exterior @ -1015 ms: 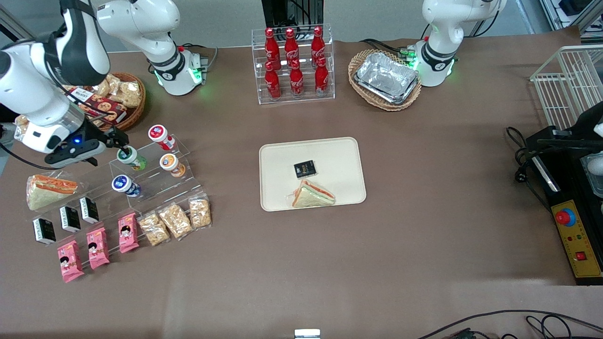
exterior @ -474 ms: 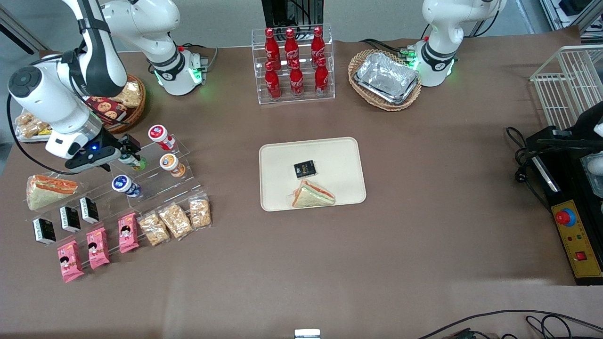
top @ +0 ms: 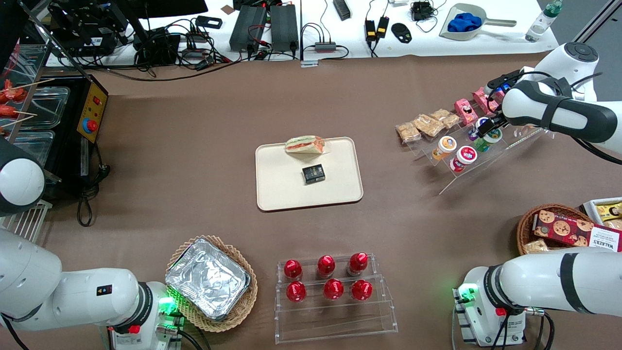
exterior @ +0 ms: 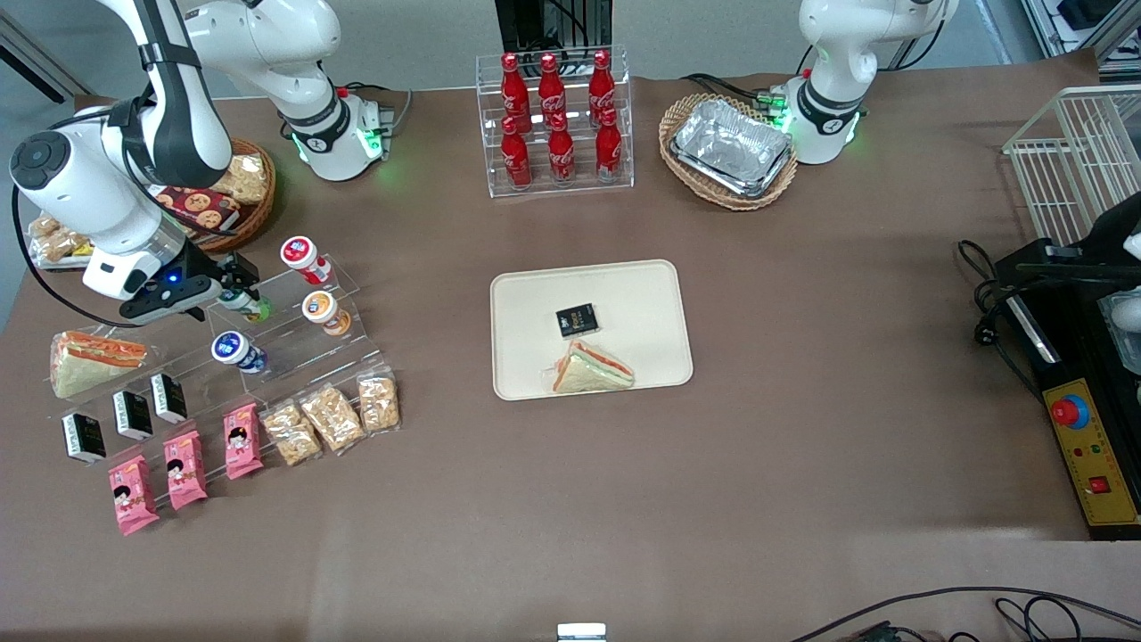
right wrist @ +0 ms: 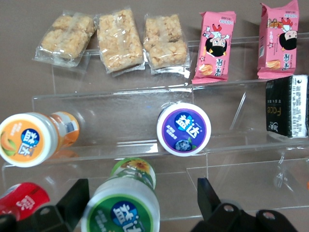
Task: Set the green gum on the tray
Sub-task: 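Close the right gripper around the green-lidded gum canister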
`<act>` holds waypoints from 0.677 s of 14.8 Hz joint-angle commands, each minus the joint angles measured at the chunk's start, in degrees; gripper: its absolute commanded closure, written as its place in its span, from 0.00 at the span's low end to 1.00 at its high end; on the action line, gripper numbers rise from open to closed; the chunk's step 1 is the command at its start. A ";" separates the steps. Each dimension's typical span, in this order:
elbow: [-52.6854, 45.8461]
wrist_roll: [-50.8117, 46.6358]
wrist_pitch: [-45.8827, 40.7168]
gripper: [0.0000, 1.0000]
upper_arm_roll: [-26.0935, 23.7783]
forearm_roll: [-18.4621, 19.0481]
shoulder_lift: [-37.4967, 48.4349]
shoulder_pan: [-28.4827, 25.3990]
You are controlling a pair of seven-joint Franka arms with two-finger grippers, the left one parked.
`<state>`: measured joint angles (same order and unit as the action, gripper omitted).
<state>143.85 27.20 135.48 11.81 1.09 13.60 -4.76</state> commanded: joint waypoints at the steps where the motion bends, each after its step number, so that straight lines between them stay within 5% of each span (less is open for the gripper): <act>1: 1.52 0.58 1.28 0.07 0.23 -0.30 1.07 -0.17; 4: 1.52 0.49 0.93 0.30 0.23 -0.30 0.99 -0.17; 5: 1.60 0.40 0.84 0.46 0.23 -0.30 0.99 -0.17; 10: 1.34 -0.83 0.31 0.60 0.23 -0.30 0.81 -0.17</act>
<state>144.29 27.10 135.48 11.80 1.09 13.64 -4.77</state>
